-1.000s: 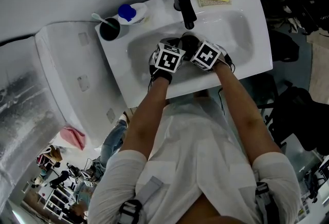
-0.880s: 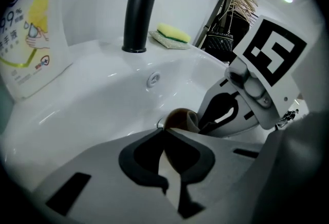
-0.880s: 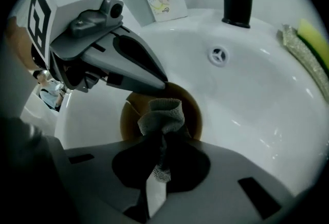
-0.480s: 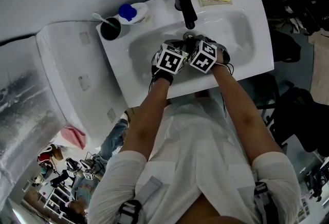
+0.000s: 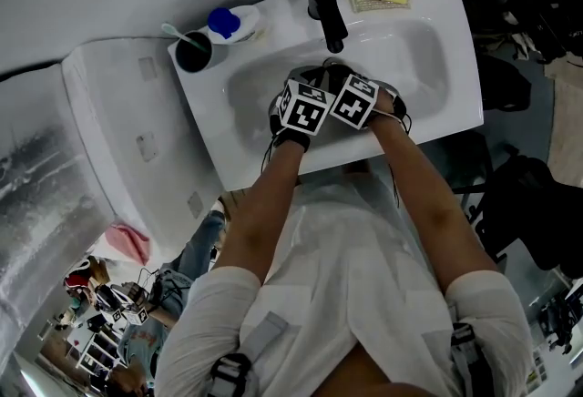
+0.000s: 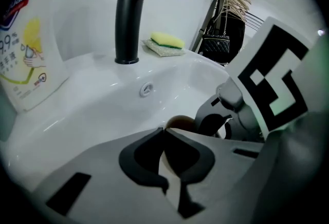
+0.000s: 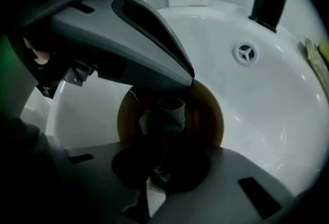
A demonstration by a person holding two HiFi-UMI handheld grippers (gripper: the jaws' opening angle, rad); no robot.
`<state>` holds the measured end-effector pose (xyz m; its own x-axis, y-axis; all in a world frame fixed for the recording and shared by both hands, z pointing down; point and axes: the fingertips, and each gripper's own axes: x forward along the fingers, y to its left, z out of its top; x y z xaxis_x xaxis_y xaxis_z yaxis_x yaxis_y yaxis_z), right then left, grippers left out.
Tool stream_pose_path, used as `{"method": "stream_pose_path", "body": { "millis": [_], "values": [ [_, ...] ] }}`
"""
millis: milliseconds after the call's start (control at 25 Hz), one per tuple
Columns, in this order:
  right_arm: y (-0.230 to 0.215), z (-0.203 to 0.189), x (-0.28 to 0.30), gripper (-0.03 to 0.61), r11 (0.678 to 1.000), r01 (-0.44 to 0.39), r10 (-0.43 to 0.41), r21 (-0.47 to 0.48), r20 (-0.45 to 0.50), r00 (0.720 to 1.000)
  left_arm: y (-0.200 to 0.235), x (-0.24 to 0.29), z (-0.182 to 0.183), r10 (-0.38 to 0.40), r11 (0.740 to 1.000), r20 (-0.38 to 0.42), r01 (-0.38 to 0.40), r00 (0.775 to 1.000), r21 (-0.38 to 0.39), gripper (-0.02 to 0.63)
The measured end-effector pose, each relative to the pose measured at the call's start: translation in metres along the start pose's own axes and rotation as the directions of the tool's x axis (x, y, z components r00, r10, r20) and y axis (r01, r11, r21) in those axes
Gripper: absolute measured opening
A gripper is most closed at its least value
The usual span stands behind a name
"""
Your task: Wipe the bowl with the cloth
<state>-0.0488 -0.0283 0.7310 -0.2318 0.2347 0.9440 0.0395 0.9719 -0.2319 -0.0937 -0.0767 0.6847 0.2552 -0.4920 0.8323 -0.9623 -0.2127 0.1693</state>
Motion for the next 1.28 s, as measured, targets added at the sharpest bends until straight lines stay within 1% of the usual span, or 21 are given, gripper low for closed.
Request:
{"method": "stream_pose_path", "body": {
  "millis": [80, 160, 200, 240, 320, 440, 520, 600, 680, 760, 840, 920, 1000, 1040, 1120, 1200, 1280],
  "values": [
    [0.009, 0.010, -0.005, 0.041, 0.992, -0.101, 0.095, 0.077, 0.086, 0.992, 0.002, 0.000, 0.000, 0.005, 1.000, 0.005, -0.005, 1.000, -0.015, 0.018],
    [0.015, 0.022, -0.011, 0.041, 0.975, -0.182, 0.160, 0.128, 0.168, 0.973, 0.004, -0.001, -0.002, 0.007, 1.000, 0.003, -0.007, 1.000, -0.026, 0.018],
    [0.017, 0.023, -0.012, 0.041, 0.967, -0.207, 0.179, 0.147, 0.181, 0.967, 0.006, -0.001, -0.003, 0.006, 1.000, -0.002, -0.006, 1.000, -0.026, 0.018],
    [0.016, 0.021, -0.013, 0.041, 0.965, -0.210, 0.183, 0.159, 0.170, 0.968, 0.006, -0.001, -0.004, 0.003, 1.000, -0.009, -0.003, 1.000, -0.024, 0.018],
    [0.008, 0.010, -0.013, 0.041, 0.975, -0.159, 0.142, 0.153, 0.117, 0.983, 0.007, -0.002, -0.008, -0.006, 1.000, -0.025, 0.005, 1.000, -0.025, 0.017],
    [-0.011, 0.002, -0.017, 0.041, 0.991, -0.047, 0.037, 0.127, 0.079, 0.996, 0.010, -0.003, -0.012, -0.017, 0.999, -0.043, 0.016, 0.999, -0.041, 0.017],
    [-0.024, 0.006, -0.020, 0.041, 0.993, 0.042, -0.052, 0.108, 0.097, 0.994, 0.008, -0.003, -0.014, -0.035, 0.999, -0.055, 0.033, 0.998, -0.038, 0.017],
    [-0.033, 0.017, -0.024, 0.041, 0.991, 0.116, -0.125, 0.069, 0.141, 0.982, 0.003, -0.002, -0.015, -0.057, 0.998, -0.066, 0.056, 0.996, -0.028, 0.017],
    [-0.032, 0.029, -0.024, 0.041, 0.988, 0.153, -0.148, -0.009, 0.180, 0.972, 0.000, -0.001, -0.015, -0.071, 0.997, -0.068, 0.070, 0.995, -0.026, 0.017],
    [-0.027, 0.032, -0.016, 0.041, 0.978, 0.177, -0.156, -0.109, 0.180, 0.971, -0.001, -0.001, -0.013, -0.082, 0.996, -0.066, 0.080, 0.994, -0.024, 0.017],
    [-0.026, 0.023, -0.004, 0.041, 0.960, 0.205, -0.182, -0.190, 0.128, 0.975, -0.002, -0.001, -0.012, -0.089, 0.996, -0.060, 0.088, 0.994, -0.023, 0.017],
    [-0.026, 0.012, 0.004, 0.041, 0.951, 0.216, -0.207, -0.221, 0.062, 0.976, 0.000, -0.001, -0.010, -0.082, 0.996, -0.048, 0.081, 0.995, -0.020, 0.017],
    [-0.023, 0.006, 0.006, 0.041, 0.965, 0.184, -0.185, -0.189, 0.008, 0.983, 0.003, -0.001, -0.007, -0.065, 0.998, -0.030, 0.064, 0.997, -0.020, 0.017],
    [-0.019, 0.004, 0.006, 0.041, 0.976, 0.149, -0.153, -0.157, -0.013, 0.988, 0.004, -0.001, -0.005, -0.053, 0.998, -0.020, 0.053, 0.998, -0.018, 0.017],
    [-0.008, 0.002, 0.006, 0.041, 0.995, 0.055, -0.058, -0.081, -0.031, 0.998, 0.004, 0.000, -0.003, -0.030, 0.999, -0.004, 0.030, 1.000, -0.010, 0.017],
    [0.003, 0.002, 0.003, 0.041, 0.999, -0.040, 0.040, -0.010, -0.009, 0.999, 0.002, 0.001, -0.001, -0.015, 1.000, 0.005, 0.015, 1.000, -0.003, 0.017],
    [0.010, 0.007, -0.005, 0.041, 0.991, -0.120, 0.117, 0.052, 0.053, 0.992, 0.002, 0.002, -0.003, -0.009, 1.000, 0.004, 0.009, 1.000, -0.004, 0.016]
  ]
}}
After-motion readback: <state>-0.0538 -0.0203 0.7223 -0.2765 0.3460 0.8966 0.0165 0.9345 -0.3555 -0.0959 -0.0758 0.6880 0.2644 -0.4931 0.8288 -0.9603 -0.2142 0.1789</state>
